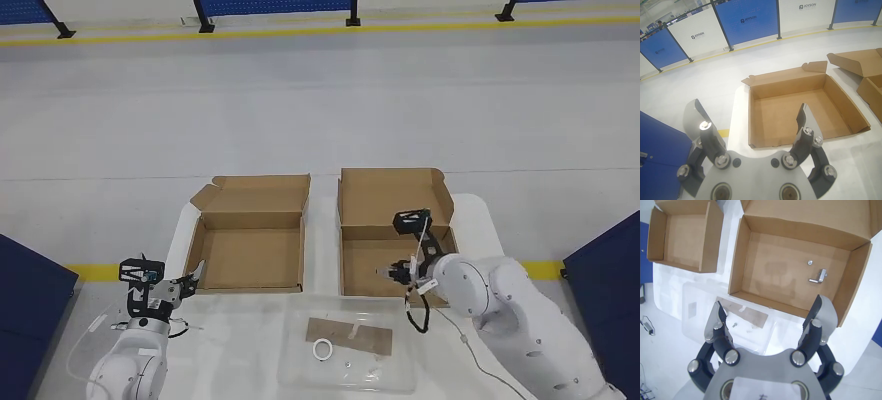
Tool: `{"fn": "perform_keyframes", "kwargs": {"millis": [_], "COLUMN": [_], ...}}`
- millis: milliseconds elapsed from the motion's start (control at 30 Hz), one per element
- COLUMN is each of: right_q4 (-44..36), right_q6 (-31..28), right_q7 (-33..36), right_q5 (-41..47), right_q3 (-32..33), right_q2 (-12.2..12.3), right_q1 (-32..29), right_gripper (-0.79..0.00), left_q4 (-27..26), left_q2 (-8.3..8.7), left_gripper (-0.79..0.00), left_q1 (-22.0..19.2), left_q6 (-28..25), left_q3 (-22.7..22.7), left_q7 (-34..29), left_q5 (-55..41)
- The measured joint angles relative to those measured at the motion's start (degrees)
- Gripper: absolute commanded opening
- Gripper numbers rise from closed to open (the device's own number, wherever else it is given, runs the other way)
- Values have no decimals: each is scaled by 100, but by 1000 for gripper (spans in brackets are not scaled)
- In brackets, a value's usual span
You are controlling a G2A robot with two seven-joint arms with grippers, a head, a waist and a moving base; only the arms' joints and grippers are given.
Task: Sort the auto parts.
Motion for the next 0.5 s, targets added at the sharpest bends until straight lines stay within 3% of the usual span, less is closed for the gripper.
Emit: {"fn": "perform_keyframes", "kwargs": {"millis": [167, 500], "right_q4": [-419, -391], "right_q6": [-420, -518], "right_q7": [507, 473], "right_q5": [-404, -416], "right_q3": [-347, -390], "right_q2": [-2, -3], "right_q1": [5, -27], "right_gripper": [0, 0], "left_q4": [0, 0], "left_q2": [0, 0], "left_gripper": [0, 0], "left_q1": [0, 0], "left_q6": [0, 0], "left_q3": [0, 0], "left_q7": [0, 0], "left_q5": [0, 0]}}
